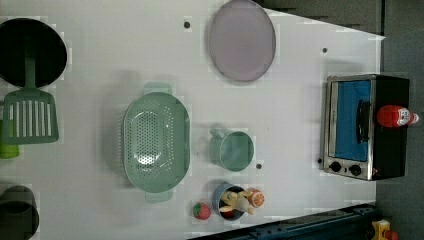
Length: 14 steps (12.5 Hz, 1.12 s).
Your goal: Pick Ketchup from oven and place it on table.
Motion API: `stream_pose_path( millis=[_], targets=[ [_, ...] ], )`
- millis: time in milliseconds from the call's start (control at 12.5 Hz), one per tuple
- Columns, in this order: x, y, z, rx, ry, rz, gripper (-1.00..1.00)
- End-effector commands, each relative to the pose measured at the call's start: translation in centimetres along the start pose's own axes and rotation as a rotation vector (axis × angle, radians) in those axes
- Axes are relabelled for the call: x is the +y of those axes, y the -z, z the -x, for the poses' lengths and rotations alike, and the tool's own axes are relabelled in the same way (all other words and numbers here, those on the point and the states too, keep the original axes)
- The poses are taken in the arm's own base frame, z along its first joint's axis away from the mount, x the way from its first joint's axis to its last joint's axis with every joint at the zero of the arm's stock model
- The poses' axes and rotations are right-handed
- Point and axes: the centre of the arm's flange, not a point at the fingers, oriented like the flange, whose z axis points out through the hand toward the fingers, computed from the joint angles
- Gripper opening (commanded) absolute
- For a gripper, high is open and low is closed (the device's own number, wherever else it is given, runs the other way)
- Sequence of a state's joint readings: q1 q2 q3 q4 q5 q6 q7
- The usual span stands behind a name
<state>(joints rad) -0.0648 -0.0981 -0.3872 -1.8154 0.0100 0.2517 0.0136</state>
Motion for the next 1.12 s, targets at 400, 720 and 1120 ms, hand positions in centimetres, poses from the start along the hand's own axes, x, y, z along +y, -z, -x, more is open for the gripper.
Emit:
stream_pose_path(
  millis=[400,720,1120],
  targets=[
    [3.0,-7.0,-9.2,0.075,-0.187,0.064,1.0],
    [2.6,-12.2,-12.2,0.007,-0.29,0.069,1.0],
    [3.2,-17.7,-14.3,0.019,-0.338,0.095,1.0]
  ],
)
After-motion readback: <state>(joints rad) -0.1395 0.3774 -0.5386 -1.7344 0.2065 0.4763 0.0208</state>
